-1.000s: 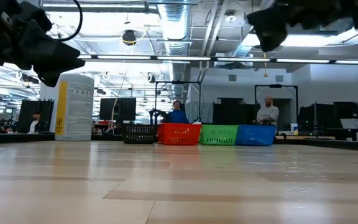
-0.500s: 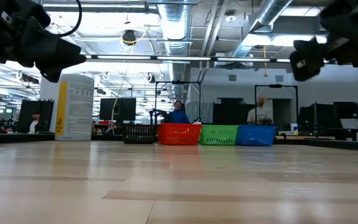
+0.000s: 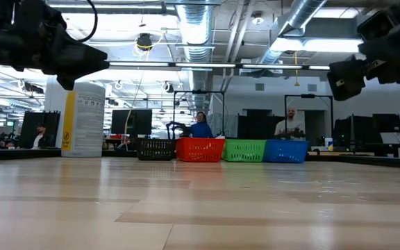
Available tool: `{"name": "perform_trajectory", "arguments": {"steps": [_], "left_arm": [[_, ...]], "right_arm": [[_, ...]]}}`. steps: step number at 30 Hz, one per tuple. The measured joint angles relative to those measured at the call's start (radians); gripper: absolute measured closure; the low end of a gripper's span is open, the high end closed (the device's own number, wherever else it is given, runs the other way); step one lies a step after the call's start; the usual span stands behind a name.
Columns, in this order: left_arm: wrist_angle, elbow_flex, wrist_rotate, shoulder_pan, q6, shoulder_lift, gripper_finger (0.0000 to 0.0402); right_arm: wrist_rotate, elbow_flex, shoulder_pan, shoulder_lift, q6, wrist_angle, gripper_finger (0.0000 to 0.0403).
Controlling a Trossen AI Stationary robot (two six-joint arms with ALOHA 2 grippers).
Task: Pick & Place First Aid Supplies
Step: Return to Home Position
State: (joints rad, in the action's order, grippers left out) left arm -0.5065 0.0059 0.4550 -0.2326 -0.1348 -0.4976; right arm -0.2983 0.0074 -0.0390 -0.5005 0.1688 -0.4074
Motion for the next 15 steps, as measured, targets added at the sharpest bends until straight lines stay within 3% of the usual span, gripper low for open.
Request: {"name": "perform_trajectory", "arguments": {"steps": [15], "left_arm": [[-0.011,0.000,0.000,0.016,0.000,0.000,0.0271]], "right_arm": [[0.011,0.000,0.035,0.036,0.039,0.037,0.0195]]}}
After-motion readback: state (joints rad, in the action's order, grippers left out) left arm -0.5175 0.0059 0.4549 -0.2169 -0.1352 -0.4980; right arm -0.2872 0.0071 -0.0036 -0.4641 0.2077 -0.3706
